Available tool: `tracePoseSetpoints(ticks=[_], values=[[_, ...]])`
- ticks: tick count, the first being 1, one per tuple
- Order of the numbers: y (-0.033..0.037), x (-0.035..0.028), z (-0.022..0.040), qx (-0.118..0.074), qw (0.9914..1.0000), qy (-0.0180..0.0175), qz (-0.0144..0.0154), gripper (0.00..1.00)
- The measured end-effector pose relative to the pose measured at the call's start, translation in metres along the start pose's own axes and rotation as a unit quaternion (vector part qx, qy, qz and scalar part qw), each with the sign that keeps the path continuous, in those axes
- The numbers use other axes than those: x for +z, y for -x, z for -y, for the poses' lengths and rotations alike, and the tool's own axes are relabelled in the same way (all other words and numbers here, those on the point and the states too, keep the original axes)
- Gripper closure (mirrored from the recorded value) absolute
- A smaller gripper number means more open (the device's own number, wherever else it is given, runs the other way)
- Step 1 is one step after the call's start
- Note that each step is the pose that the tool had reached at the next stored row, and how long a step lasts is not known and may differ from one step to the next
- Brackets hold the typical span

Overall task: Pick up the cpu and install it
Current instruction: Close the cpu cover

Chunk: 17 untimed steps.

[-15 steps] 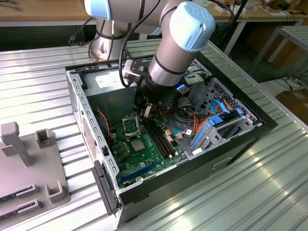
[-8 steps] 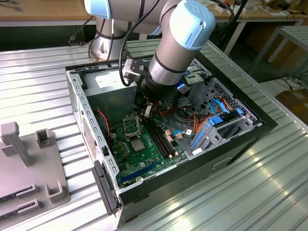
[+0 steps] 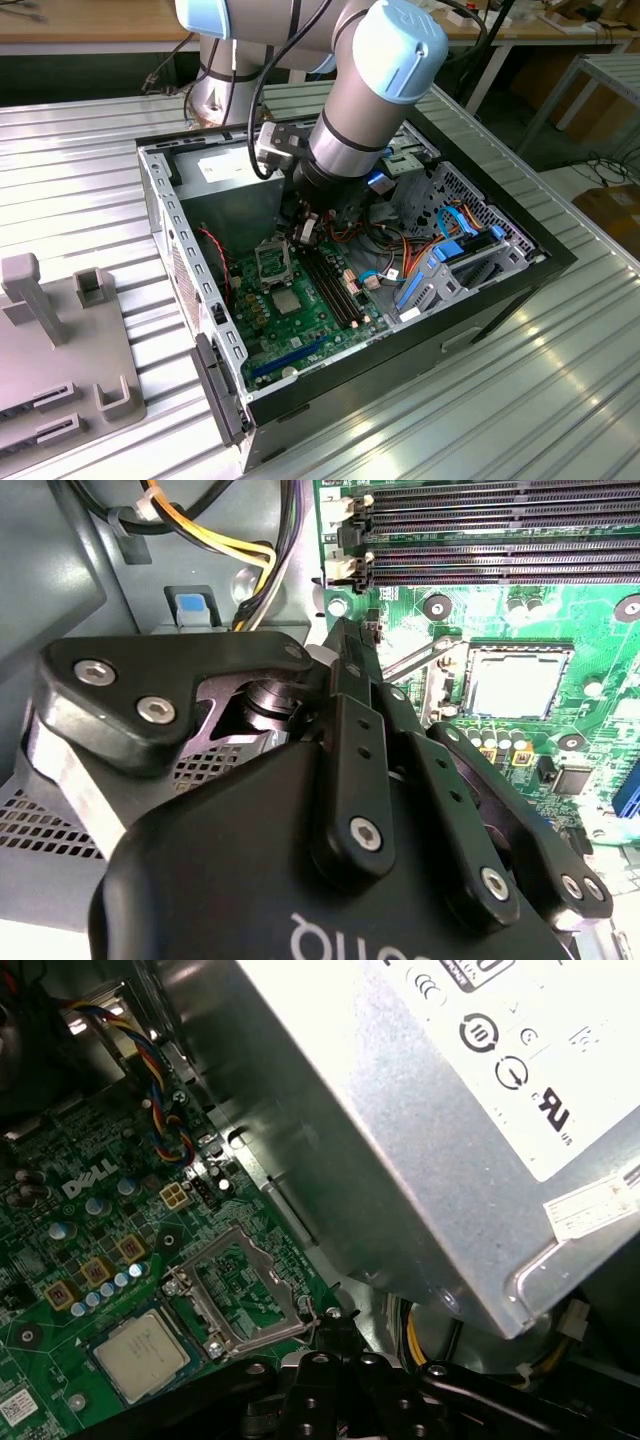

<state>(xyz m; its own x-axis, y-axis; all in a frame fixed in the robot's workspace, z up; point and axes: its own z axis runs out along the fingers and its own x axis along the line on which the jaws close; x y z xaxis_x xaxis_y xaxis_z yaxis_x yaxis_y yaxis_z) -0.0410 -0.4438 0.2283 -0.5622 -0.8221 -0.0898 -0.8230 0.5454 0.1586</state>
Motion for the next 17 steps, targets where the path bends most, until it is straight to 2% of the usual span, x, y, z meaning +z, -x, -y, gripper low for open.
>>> tracePoseSetpoints(ticks=[10, 17], values=[[-0.0002, -0.006, -0.0021, -0.003, 1.0, 0.0001, -0.0006, 0.89], [-0.0012, -0.0091, -0.0044, -0.011, 0.99992, -0.0023, -0.0066, 0.89]])
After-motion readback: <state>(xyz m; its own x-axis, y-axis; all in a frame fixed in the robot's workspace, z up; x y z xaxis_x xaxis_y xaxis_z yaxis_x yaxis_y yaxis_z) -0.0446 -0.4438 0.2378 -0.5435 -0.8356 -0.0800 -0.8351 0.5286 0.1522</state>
